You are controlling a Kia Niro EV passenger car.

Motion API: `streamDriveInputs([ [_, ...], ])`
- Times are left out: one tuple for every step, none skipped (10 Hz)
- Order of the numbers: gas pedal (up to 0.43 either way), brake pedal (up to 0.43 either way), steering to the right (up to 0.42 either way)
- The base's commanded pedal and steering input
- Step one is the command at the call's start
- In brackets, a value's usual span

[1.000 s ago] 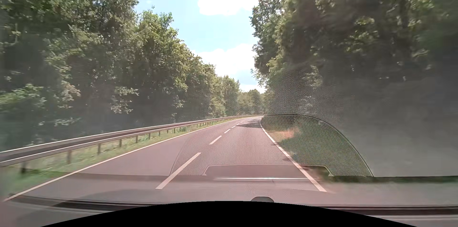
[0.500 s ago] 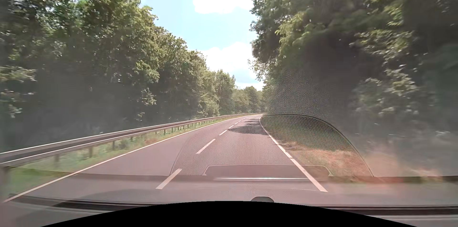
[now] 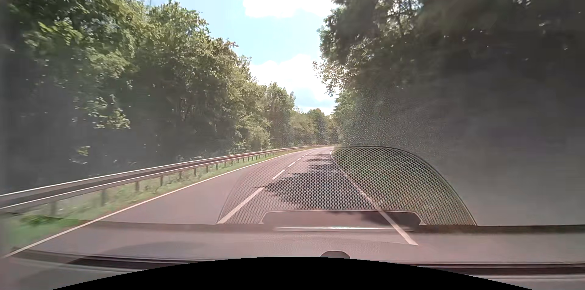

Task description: Follow the waypoints while adhering to traffic rules and regulations

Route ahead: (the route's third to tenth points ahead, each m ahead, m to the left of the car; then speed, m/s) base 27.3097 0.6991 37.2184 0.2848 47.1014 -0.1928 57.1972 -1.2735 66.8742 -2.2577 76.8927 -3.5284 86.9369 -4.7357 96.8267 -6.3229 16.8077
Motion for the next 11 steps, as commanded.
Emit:
streamDriveInputs([
  [0.13,0.0,0.006],
  [0.13,0.0,0.005],
  [0.13,0.0,0.005],
  [0.13,0.0,0.004],
  [0.13,0.0,0.004],
  [0.13,0.0,0.004],
  [0.13,0.0,0.004],
  [0.13,0.0,0.004],
  [0.13,0.0,0.004],
  [0.13,0.0,0.004],
  [0.13,0.0,0.004],
])
